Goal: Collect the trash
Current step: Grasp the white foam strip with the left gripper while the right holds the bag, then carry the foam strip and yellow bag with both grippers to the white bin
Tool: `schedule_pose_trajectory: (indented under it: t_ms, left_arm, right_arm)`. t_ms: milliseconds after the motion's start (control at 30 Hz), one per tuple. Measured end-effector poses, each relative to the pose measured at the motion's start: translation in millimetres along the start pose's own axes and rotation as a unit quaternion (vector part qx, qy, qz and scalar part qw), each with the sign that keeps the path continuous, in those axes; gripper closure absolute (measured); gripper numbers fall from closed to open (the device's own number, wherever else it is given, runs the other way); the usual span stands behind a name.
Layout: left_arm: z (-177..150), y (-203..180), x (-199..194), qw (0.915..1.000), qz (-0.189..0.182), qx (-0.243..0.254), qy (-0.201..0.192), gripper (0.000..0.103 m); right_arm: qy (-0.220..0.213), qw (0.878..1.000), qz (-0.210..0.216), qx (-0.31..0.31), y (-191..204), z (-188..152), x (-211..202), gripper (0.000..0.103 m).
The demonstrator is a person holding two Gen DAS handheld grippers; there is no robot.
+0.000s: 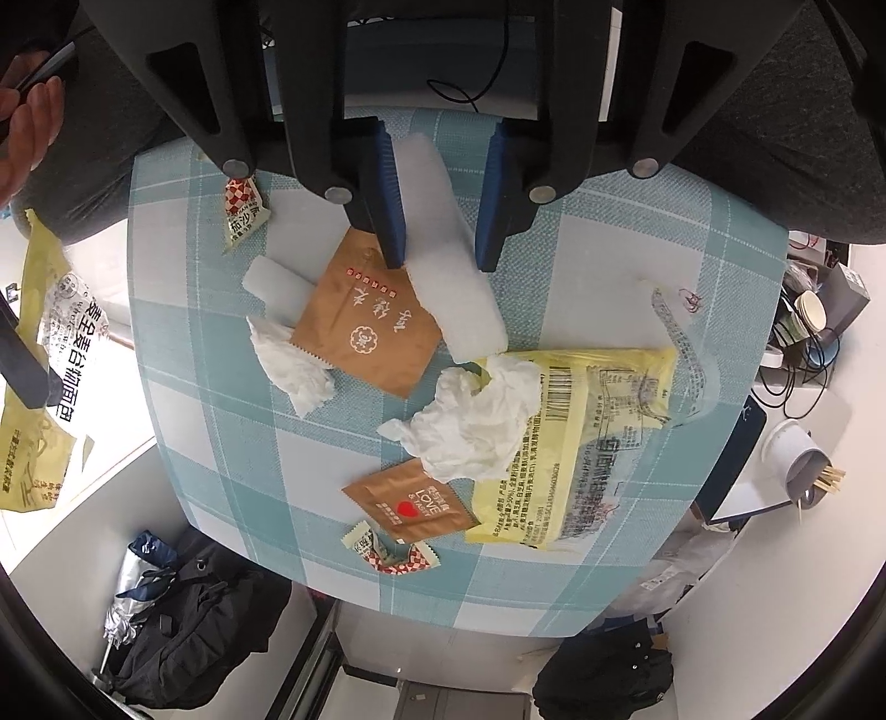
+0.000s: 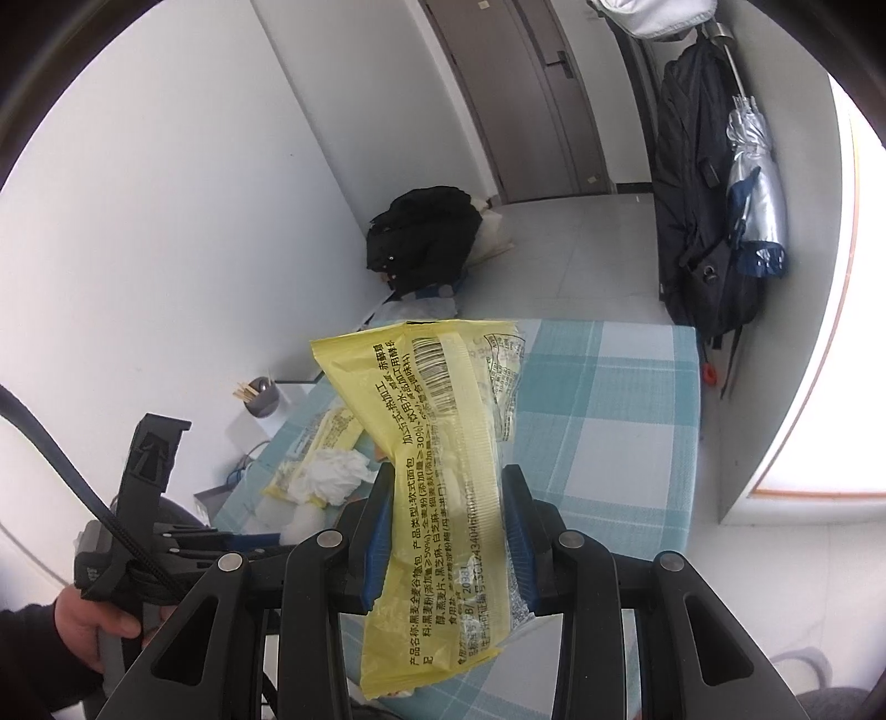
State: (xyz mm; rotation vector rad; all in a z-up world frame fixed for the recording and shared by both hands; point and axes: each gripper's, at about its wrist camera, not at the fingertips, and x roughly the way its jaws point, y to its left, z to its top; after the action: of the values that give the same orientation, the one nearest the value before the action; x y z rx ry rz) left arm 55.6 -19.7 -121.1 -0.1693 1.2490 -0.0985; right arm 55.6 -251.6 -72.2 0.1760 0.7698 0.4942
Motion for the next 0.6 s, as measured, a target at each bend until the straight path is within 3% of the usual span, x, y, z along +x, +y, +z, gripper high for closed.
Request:
schedule_pose_trajectory:
  t_ms: [233,400,600]
  left_arm:
    - [-3,9,-12,0.9997,-0.015,-0.01,-0.013,0.083]
    - [-4,9,-36,0.9979,-0.039,-0.02,-0.047,0.083]
    - [3,-4,-63,0.9947,-0.054,0.002,-0.087,0.083]
  right_arm:
    - [0.002,1.0,0.0,-0.003,5,1,-2,0.068]
    - [0.002,1.0,0.006,-0.005,12,2,-5,0.068]
    - [-0.016,1.0,0.009,-0.006,21,12,-20,0.068]
